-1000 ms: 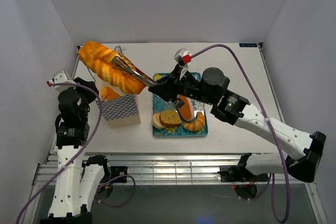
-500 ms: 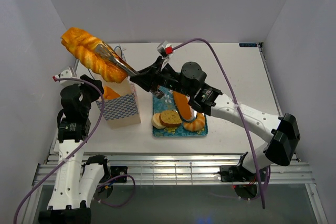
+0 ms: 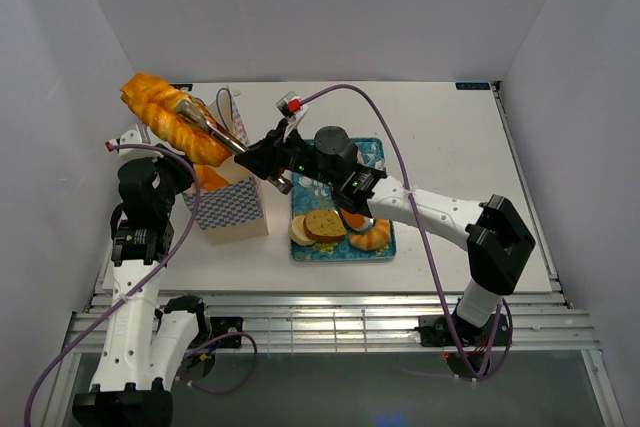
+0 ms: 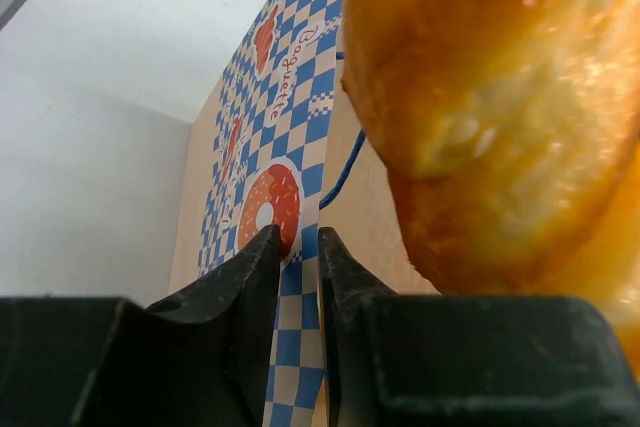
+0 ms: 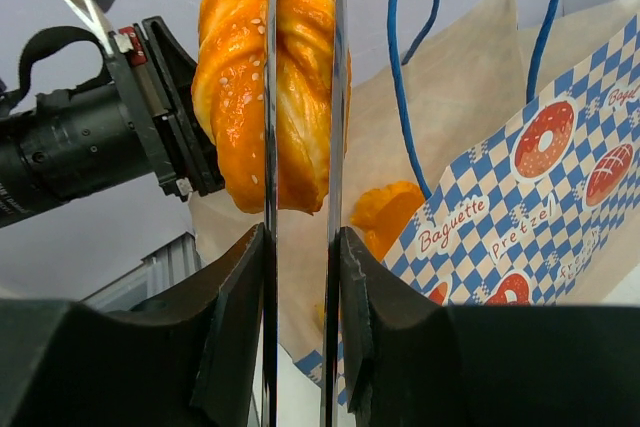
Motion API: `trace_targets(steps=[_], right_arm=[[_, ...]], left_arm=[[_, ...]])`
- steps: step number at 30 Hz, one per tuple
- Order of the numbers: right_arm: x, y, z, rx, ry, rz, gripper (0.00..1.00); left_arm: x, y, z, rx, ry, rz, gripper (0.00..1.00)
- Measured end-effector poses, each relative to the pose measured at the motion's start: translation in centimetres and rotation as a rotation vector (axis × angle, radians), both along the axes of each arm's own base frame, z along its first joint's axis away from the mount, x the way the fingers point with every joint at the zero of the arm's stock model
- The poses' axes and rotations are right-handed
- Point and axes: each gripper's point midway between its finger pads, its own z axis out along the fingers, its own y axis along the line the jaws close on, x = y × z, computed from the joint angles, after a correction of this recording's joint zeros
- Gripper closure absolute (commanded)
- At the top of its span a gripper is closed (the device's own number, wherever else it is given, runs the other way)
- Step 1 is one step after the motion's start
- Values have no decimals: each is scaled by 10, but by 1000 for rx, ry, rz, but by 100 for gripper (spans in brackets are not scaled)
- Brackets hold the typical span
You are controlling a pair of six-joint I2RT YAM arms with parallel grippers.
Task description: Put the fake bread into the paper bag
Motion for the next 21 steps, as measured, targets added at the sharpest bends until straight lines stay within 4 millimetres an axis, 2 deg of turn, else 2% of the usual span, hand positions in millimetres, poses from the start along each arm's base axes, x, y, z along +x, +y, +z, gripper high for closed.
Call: trace_targets(steps=[8, 11, 21], right_arm=[[6, -1, -4, 8, 17, -27, 67], [7, -2, -4, 17, 23, -31, 61], [11, -4, -16, 10, 41, -39, 53]], left_arm=[[0, 0, 2, -3, -8, 1, 79], [0, 0, 2, -3, -9, 1, 80], [0, 0, 2, -3, -10, 1, 81]])
